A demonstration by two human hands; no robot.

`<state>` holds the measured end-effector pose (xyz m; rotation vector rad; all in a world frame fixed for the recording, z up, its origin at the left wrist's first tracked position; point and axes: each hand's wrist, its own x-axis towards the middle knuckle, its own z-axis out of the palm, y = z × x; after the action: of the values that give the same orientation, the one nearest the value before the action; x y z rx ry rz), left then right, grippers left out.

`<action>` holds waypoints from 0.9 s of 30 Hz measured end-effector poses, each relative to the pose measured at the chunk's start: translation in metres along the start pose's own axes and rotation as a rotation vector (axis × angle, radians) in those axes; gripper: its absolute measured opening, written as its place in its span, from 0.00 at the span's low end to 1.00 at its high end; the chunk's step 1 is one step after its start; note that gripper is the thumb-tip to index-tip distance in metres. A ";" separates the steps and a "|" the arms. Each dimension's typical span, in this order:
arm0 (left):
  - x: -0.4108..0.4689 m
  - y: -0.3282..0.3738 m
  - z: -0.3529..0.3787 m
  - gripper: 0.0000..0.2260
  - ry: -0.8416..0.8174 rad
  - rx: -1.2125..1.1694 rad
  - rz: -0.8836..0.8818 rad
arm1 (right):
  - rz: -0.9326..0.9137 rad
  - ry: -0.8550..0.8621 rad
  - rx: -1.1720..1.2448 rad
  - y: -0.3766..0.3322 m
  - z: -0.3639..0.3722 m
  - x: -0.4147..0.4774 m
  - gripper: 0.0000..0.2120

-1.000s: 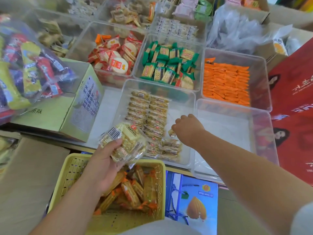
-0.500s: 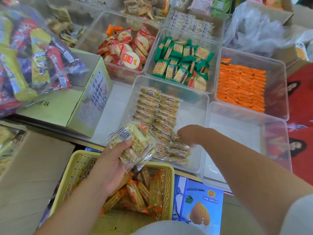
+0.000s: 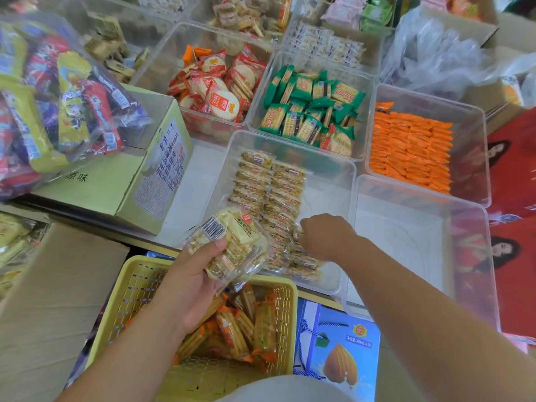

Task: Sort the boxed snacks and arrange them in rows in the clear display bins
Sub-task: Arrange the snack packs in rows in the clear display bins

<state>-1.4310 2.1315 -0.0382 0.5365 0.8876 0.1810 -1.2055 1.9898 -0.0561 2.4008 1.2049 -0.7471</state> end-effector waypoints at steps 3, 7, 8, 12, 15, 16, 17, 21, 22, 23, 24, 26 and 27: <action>-0.010 -0.003 0.002 0.37 -0.046 0.057 0.002 | -0.135 0.131 0.496 -0.008 -0.008 -0.038 0.18; -0.020 -0.011 0.004 0.27 -0.097 0.153 0.057 | -0.230 0.294 1.062 -0.028 -0.012 -0.094 0.13; -0.024 -0.013 0.006 0.29 -0.107 0.196 0.067 | -0.244 0.308 1.121 -0.034 -0.011 -0.104 0.13; -0.040 -0.024 0.016 0.36 -0.117 0.304 0.118 | -0.207 0.328 1.158 -0.051 -0.003 -0.131 0.19; -0.054 -0.030 0.017 0.40 -0.108 0.358 0.139 | -0.157 0.329 1.229 -0.060 0.005 -0.144 0.25; -0.058 -0.031 0.017 0.41 -0.101 0.378 0.148 | -0.152 0.314 1.254 -0.063 0.007 -0.147 0.26; -0.062 -0.032 0.016 0.41 -0.095 0.388 0.158 | -0.148 0.295 1.282 -0.065 0.009 -0.151 0.26; -0.074 -0.032 0.011 0.44 -0.117 0.394 0.144 | -0.131 0.236 1.334 -0.073 0.015 -0.159 0.22; -0.075 -0.032 0.010 0.42 -0.124 0.375 0.136 | -0.130 0.218 1.356 -0.075 0.016 -0.161 0.21; -0.077 -0.032 0.009 0.39 -0.130 0.341 0.128 | -0.130 0.196 1.394 -0.076 0.016 -0.163 0.20; -0.077 -0.031 0.009 0.36 -0.136 0.296 0.122 | -0.132 0.169 1.434 -0.076 0.015 -0.164 0.18; -0.078 -0.029 0.008 0.33 -0.129 0.218 0.119 | -0.160 0.117 1.501 -0.074 0.013 -0.166 0.15; -0.078 -0.029 0.007 0.33 -0.117 0.195 0.121 | -0.184 0.091 1.546 -0.073 0.012 -0.167 0.14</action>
<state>-1.4769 2.0756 0.0043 0.7758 0.7634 0.1723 -1.3512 1.9207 0.0286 3.4113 0.9557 -2.2576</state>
